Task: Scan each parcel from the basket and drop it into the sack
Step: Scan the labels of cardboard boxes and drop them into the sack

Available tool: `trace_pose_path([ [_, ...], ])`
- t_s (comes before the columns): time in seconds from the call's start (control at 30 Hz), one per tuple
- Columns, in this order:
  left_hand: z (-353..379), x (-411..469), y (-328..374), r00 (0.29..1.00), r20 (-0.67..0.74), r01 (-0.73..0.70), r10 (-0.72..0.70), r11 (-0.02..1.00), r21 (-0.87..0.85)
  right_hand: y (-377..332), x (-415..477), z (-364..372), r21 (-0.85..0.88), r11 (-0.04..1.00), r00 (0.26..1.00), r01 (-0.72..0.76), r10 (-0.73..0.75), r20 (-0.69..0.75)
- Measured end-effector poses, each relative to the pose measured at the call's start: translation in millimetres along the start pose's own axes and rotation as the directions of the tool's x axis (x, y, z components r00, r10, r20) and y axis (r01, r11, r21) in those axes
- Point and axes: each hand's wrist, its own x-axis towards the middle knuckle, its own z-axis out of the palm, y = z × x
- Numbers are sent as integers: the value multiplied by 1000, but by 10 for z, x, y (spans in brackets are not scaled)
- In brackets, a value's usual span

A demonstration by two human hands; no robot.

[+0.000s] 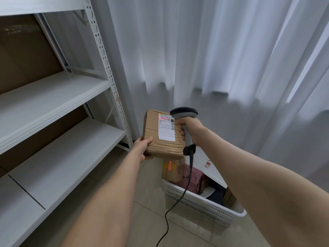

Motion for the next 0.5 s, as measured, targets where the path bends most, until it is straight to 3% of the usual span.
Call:
trace_pose_path([
  [0.5, -102, 71, 10, 1000, 0, 17, -17, 1000, -2, 1, 63, 55, -65, 997, 999, 38, -36, 26],
])
